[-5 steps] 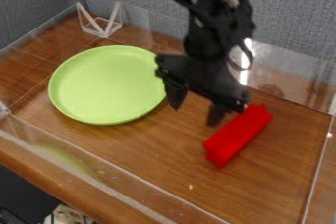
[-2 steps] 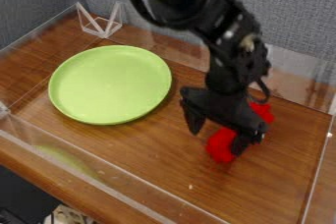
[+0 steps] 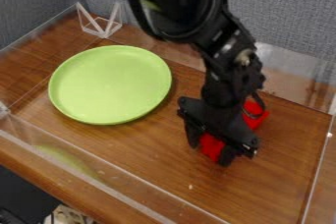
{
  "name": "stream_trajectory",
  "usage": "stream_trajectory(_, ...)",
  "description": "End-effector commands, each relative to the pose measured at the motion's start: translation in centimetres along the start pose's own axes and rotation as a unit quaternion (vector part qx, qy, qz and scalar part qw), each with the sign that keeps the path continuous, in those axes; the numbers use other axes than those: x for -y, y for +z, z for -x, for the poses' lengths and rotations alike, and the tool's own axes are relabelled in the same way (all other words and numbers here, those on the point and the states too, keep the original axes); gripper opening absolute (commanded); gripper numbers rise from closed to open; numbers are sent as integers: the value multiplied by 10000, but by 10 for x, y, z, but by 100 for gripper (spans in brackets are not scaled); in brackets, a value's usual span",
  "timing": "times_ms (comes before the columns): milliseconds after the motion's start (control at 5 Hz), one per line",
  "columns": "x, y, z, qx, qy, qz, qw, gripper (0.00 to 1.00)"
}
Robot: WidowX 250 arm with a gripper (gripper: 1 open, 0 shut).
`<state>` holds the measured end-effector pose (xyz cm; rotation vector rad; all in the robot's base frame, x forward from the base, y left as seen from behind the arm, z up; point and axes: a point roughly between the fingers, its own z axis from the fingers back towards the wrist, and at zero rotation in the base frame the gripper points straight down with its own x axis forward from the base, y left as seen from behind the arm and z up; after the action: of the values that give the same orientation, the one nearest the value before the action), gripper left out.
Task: Put the red object on the green plate
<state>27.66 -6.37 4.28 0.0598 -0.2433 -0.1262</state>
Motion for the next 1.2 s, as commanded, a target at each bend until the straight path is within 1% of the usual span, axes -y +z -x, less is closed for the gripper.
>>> stream_trajectory(0, -15, 41, -13, 461, 43, -34, 9989, 0)
stream_trajectory(200, -40, 70, -8, 689, -16, -68, 9976, 0)
stream_trajectory(400, -85, 75, 2, 673, 114, -208, 9975, 0)
stream_trajectory(600, -134, 67, 9, 484, 549, -421, 9964, 0)
stream_trajectory(800, -170, 51, 16, 287, 962, -478, 9938, 0)
stream_trajectory(1000, -193, 34, 12, 134, 1179, -492, 9917, 0)
